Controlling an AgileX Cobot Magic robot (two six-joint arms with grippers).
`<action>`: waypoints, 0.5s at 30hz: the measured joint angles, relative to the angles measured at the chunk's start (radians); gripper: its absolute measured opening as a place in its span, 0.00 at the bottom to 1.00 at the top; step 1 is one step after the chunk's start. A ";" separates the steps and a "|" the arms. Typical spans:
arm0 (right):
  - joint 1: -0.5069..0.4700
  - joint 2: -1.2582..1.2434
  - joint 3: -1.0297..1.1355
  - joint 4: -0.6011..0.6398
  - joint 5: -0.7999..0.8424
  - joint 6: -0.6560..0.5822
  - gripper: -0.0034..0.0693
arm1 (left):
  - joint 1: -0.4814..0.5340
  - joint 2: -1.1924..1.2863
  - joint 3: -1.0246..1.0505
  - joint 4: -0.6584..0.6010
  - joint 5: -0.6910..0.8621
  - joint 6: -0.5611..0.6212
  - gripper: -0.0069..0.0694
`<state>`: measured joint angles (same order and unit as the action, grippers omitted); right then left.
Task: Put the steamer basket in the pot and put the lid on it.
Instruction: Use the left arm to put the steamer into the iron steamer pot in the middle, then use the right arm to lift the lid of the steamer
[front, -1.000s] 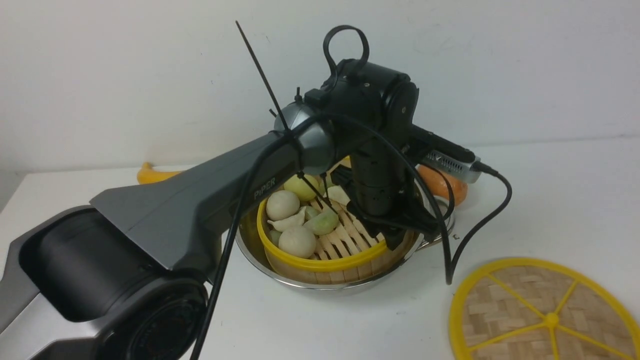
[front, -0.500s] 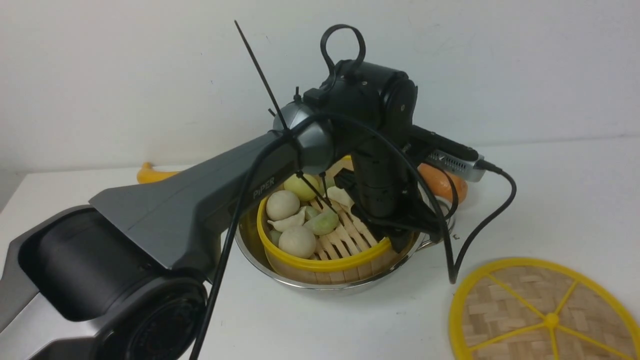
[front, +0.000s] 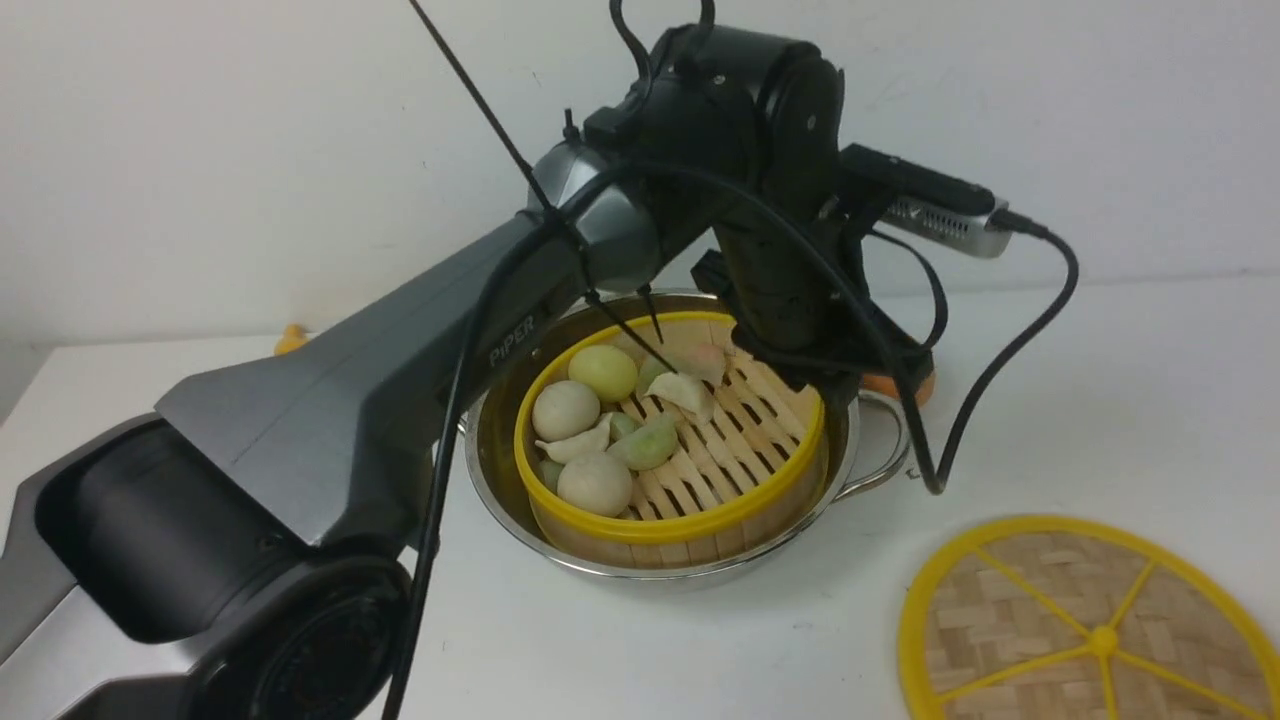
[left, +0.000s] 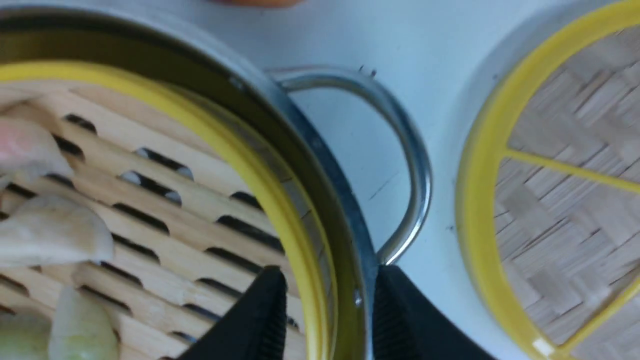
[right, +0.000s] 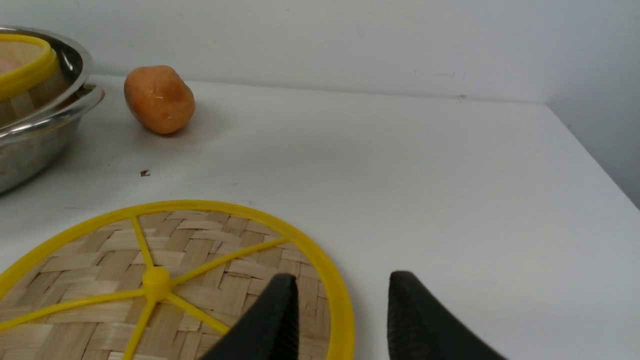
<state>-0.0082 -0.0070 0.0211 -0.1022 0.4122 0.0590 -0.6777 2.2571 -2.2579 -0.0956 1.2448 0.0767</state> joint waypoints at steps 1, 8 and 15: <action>0.000 0.000 0.000 0.000 0.000 0.000 0.38 | 0.000 0.000 -0.004 -0.007 0.000 -0.001 0.40; 0.000 0.000 0.000 0.000 0.000 0.000 0.38 | 0.000 -0.002 -0.014 -0.039 0.002 -0.001 0.40; 0.000 0.000 0.000 0.000 0.000 0.000 0.38 | 0.000 -0.002 -0.014 -0.082 -0.030 -0.001 0.40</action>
<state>-0.0082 -0.0070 0.0211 -0.1022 0.4122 0.0590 -0.6777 2.2552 -2.2721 -0.1773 1.2144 0.0760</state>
